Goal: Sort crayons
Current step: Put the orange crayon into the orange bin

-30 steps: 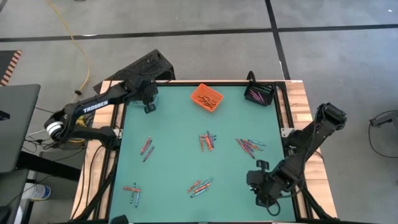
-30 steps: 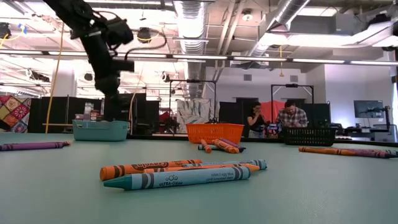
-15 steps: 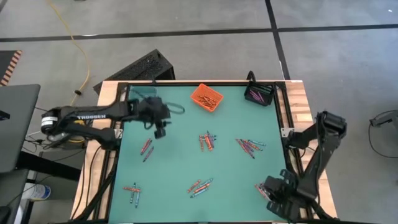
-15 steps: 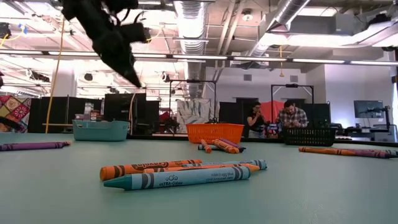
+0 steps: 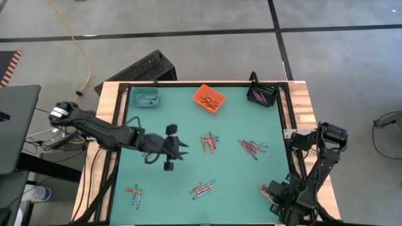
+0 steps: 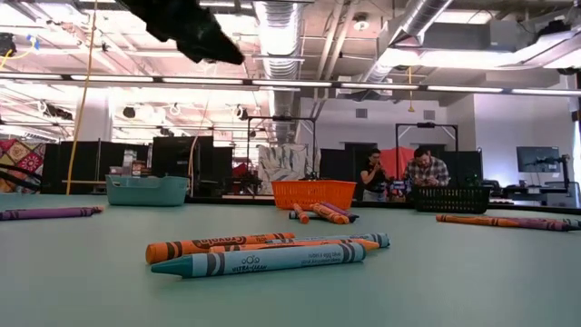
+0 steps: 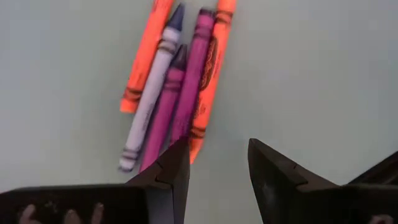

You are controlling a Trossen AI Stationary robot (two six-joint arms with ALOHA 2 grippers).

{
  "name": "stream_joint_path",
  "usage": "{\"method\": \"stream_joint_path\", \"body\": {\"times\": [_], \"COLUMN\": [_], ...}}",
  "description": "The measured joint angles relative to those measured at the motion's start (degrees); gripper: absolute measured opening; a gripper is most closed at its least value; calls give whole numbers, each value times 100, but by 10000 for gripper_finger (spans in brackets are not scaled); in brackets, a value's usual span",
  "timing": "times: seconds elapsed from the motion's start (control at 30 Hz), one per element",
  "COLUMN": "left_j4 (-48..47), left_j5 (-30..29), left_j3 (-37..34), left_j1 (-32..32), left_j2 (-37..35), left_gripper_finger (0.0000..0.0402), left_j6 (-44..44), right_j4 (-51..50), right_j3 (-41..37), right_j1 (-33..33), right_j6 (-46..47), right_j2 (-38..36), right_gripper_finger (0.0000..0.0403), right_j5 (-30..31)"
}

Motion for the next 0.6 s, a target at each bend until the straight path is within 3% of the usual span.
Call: {"method": "stream_joint_path", "body": {"times": [0.33,0.6], "left_j4": [740,1436], "left_j5": [19,534], "left_j3": [0,2], "left_j1": [-290,-292], "left_j2": [1436,2316], "left_gripper_finger": [107,107], "left_j6": [-32,-234], "right_j4": [-179,-229], "right_j3": [0,0], "right_j1": [-319,-409], "right_j6": [-471,-552], "right_j2": [5,5], "right_gripper_finger": [154,154], "right_j5": [69,68]}}
